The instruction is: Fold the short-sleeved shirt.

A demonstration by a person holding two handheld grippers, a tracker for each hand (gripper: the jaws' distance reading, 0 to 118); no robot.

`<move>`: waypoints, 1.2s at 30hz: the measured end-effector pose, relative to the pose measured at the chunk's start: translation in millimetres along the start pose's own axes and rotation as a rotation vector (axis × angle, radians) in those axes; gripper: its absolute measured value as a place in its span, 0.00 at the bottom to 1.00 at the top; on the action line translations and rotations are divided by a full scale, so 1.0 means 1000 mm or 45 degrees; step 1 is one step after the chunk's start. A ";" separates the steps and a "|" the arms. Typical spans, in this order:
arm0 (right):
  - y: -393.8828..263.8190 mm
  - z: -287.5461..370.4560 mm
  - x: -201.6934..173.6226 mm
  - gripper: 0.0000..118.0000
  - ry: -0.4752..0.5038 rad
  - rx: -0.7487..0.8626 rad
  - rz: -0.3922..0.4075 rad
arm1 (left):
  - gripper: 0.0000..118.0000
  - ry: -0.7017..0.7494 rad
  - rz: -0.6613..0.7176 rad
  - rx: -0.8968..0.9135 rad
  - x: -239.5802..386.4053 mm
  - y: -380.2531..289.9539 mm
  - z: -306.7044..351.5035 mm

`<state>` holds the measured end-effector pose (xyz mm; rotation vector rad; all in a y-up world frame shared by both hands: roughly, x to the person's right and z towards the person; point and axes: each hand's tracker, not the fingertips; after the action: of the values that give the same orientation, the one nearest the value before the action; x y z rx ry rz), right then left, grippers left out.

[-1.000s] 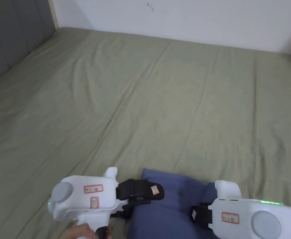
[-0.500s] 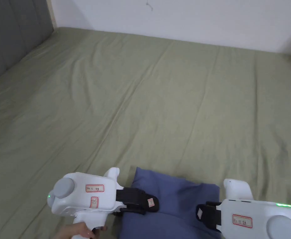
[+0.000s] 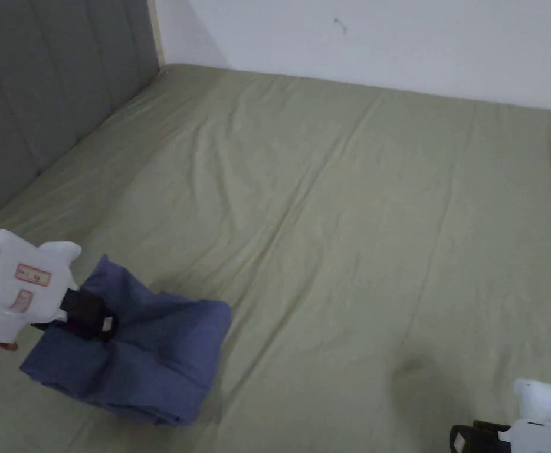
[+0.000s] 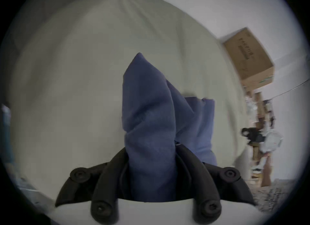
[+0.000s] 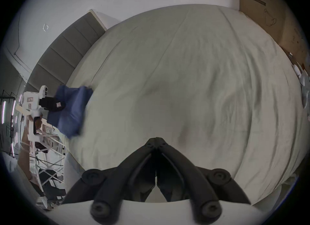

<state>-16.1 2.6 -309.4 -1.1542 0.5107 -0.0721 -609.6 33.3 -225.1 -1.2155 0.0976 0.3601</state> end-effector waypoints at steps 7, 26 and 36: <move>0.003 -0.007 -0.001 0.00 -0.013 -0.020 -0.017 | 0.49 0.485 0.088 0.073 -0.047 0.003 0.018; -0.017 0.034 0.028 0.00 0.068 0.080 -0.093 | 0.00 -0.080 0.080 0.377 0.179 -0.064 0.039; -0.032 0.087 0.077 0.00 0.004 0.271 -0.119 | 0.00 0.059 -0.168 0.586 0.327 -0.090 0.056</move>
<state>95.3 39.8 -281.2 -0.9690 0.4407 -0.2047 -280.3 130.0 -210.5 -0.7697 0.1314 0.1794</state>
